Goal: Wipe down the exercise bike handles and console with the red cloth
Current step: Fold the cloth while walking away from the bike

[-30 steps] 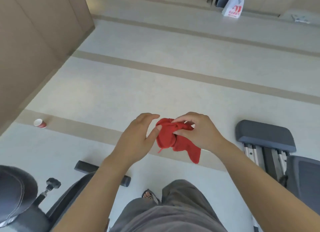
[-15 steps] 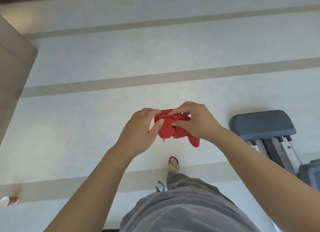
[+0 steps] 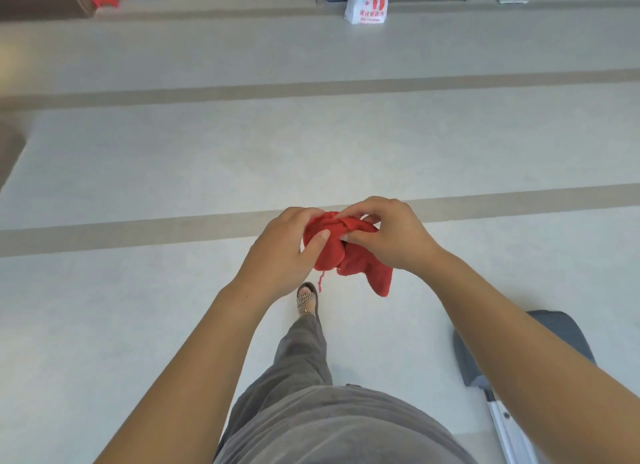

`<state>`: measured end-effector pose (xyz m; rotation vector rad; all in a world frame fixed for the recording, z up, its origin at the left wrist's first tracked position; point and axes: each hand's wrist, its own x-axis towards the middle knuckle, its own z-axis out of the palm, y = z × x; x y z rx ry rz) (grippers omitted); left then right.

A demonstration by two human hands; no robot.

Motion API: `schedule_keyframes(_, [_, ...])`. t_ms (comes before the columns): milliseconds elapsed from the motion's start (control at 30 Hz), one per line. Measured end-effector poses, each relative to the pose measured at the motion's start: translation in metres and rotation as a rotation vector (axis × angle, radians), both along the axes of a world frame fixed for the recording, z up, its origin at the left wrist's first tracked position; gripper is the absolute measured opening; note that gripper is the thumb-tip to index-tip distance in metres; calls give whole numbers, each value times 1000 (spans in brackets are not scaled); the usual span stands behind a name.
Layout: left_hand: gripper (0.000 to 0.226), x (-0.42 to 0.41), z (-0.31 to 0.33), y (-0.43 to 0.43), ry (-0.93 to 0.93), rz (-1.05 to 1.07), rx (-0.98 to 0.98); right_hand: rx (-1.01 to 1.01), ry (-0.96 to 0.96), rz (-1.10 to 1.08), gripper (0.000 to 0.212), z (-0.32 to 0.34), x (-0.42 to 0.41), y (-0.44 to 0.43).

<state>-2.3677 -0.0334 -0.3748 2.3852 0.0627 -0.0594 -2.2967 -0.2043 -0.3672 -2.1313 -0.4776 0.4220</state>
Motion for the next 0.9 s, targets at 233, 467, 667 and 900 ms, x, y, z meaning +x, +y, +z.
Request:
schedule_keyframes(233, [43,217,18,38,-16,-107,163,-16,-30,-111,28,20,197,22])
schedule_keyframes(467, [44,418,33,26,-41,-282,253,25,-62,-305,25,19,373,-4])
schedule_keyframes(667, [44,602,18,-3,2,-348,262,57,-60,-363,23,3,548,-32])
schedule_keyframes(900, [46,805,33,-33,37,-312,227,15,-56,-338,23,19,755,-67])
